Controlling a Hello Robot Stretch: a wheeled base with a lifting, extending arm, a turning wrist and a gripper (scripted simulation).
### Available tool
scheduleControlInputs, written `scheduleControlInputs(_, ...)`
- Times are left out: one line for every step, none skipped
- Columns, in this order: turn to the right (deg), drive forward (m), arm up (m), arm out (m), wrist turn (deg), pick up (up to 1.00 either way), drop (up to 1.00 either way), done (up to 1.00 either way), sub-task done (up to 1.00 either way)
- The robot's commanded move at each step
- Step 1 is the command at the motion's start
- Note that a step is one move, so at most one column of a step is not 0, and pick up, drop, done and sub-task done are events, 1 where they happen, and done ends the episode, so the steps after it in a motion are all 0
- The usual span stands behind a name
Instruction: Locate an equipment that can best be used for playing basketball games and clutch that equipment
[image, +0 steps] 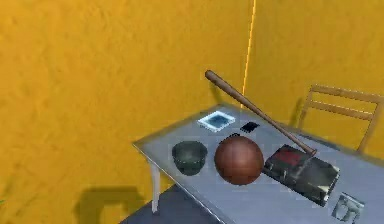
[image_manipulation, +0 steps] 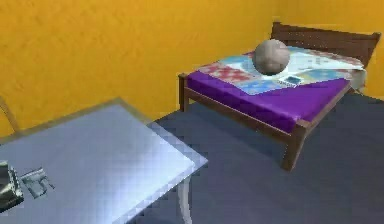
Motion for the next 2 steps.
scheduleControlInputs(-45.0, 0.0, 0.0, 0.0, 0.0, 0.0, 0.0, 0.0, 0.0)
scheduleControlInputs(-27.0, 0.0, 0.0, 0.0, 0.0, 0.0, 0.0, 0.0, 0.0)
